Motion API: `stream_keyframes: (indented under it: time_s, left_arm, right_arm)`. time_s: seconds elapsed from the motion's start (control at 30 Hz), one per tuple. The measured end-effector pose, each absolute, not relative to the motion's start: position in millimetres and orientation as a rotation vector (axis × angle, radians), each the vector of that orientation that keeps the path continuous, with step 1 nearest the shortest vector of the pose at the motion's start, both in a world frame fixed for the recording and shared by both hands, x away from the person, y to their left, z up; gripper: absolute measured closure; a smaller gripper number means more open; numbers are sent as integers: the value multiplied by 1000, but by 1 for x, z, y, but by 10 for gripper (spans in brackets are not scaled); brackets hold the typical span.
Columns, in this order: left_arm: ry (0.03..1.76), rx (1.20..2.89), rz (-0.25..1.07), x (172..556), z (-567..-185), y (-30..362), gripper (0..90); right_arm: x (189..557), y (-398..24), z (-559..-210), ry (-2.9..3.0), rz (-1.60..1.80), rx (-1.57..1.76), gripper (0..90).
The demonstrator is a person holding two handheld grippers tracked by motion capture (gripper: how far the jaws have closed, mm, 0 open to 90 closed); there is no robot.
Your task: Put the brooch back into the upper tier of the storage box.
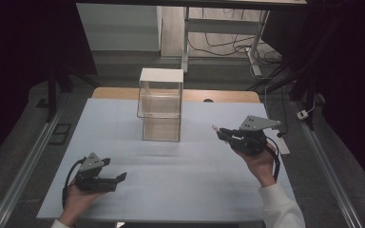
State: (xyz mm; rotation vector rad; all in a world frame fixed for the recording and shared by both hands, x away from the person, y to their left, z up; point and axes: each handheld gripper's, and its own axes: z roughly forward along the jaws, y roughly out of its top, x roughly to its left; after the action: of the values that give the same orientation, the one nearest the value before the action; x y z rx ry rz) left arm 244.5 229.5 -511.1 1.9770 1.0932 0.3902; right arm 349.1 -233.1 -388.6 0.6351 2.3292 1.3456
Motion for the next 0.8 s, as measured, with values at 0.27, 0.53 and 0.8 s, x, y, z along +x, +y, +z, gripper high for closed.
stream_keyframes:
  time_s: [0.27,0.53,0.8]
  left_arm:
    - [1092,1980,390,245,-511,229,142]
    - [1090,1980,389,245,-511,229,144]
    - [1090,1978,387,245,-511,229,144]
  right_arm:
    - [351,-225,-384,2317,1372,611,795]
    - [353,-219,-381,2315,1383,591,795]
    - [355,-210,-378,2311,1404,573,795]
